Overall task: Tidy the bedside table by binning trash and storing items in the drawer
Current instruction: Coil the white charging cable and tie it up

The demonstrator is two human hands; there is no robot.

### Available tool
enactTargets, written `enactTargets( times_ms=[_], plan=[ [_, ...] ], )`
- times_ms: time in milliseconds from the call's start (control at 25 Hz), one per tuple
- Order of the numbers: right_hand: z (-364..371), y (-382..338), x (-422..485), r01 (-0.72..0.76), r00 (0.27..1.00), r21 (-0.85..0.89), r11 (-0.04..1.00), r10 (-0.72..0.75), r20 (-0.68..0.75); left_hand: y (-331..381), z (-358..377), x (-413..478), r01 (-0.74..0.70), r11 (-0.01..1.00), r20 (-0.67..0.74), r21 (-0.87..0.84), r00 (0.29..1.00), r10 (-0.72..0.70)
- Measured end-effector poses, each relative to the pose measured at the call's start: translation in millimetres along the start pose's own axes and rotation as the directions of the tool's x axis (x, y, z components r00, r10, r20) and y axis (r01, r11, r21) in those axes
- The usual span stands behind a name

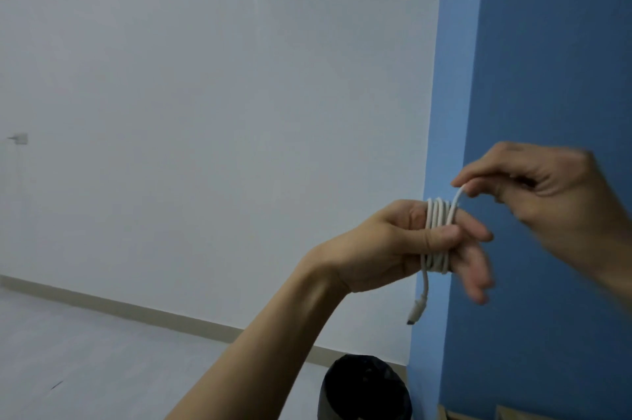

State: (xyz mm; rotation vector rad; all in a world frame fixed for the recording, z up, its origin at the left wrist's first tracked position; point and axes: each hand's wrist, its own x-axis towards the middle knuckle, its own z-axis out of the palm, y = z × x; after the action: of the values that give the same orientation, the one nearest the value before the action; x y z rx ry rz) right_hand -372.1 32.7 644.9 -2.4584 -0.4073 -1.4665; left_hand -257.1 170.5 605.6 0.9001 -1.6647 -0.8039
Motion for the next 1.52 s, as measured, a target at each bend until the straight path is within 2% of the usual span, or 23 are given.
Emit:
enactTargets(
  times_ms=[80,160,240,360,480,600,720,840,920,960,1040,1120,1200,1320,1360,1440,1520],
  plan=[
    [6.5,6.2,-3.6,-0.161,0.984,0.161,0.974,0.170,-0.046,2.0,4.4,1.5,-0.027,0.997,0.019,-0.067,0.999,0.029],
    [14.2,8.5,-7.4,-0.273,0.959,0.278,0.921,0.285,-0.003,2.9,6.5,4.7,-0.043,0.996,-0.009,-0.078,0.999,0.043],
    [18.1,8.1,-10.3,-0.337,0.939,0.343,0.877,0.339,0.055,1.6,7.8,6.6,-0.045,0.995,-0.057,-0.084,0.998,0.040],
    [14.4,3.3,-16.0,-0.300,0.954,0.341,0.891,0.281,0.103,-1.3,9.1,7.2,-0.020,0.992,-0.085,-0.127,0.996,0.009],
    [5.8,-5.5,-20.2,-0.138,0.979,0.222,0.965,0.098,0.181,1.7,9.7,9.0,0.022,0.991,-0.054,-0.135,0.998,-0.030],
    [-1.7,-10.2,-18.1,-0.089,0.954,0.301,0.949,-0.006,0.299,5.4,9.9,10.1,0.049,0.992,0.015,-0.120,0.999,-0.047],
    [-6.3,-8.0,-18.0,-0.058,0.974,0.260,0.964,-0.002,0.226,7.8,10.9,8.4,0.091,0.991,0.048,-0.097,0.995,-0.087],
    [-3.4,-8.0,-26.7,-0.024,0.995,0.054,0.998,0.018,0.093,14.1,5.4,9.4,0.129,0.991,0.041,-0.029,0.991,-0.128],
    [2.7,-8.2,-31.9,0.039,0.999,-0.082,0.996,-0.041,-0.026,18.1,11.0,11.8,0.171,0.985,-0.057,0.024,0.984,-0.169],
    [6.5,-9.0,-33.4,0.064,0.994,-0.140,0.988,-0.075,-0.076,19.4,16.8,14.0,0.188,0.980,-0.160,0.069,0.971,-0.175],
    [13.5,-10.5,-34.2,0.085,0.979,-0.253,0.964,-0.128,-0.157,21.0,29.6,18.3,0.204,0.965,-0.393,0.165,0.911,-0.126],
    [20.1,-11.1,-32.2,0.076,0.968,-0.314,0.946,-0.145,-0.204,22.2,37.4,19.9,0.209,0.957,-0.519,0.201,0.851,-0.076],
    [24.5,-11.5,-29.9,0.032,0.973,-0.239,0.971,-0.085,-0.214,24.2,37.2,20.6,0.219,0.964,-0.560,0.153,0.823,-0.098],
    [24.5,-14.3,-29.3,-0.036,0.980,0.036,0.999,0.042,-0.194,27.5,32.5,18.3,0.196,0.980,-0.633,0.043,0.764,-0.125],
    [24.1,-14.5,-29.8,-0.038,0.980,0.058,0.998,0.049,-0.194,28.0,29.8,17.1,0.166,0.985,-0.678,0.051,0.729,-0.087],
    [22.5,-13.3,-30.2,-0.033,0.980,-0.010,0.999,0.030,-0.198,24.5,24.8,14.1,0.080,0.984,-0.734,0.158,0.676,0.063],
    [20.3,-12.2,-28.9,-0.069,0.971,-0.082,0.994,0.048,-0.236,19.4,23.9,12.9,0.018,0.943,-0.696,0.333,0.680,0.233]
  ],
)
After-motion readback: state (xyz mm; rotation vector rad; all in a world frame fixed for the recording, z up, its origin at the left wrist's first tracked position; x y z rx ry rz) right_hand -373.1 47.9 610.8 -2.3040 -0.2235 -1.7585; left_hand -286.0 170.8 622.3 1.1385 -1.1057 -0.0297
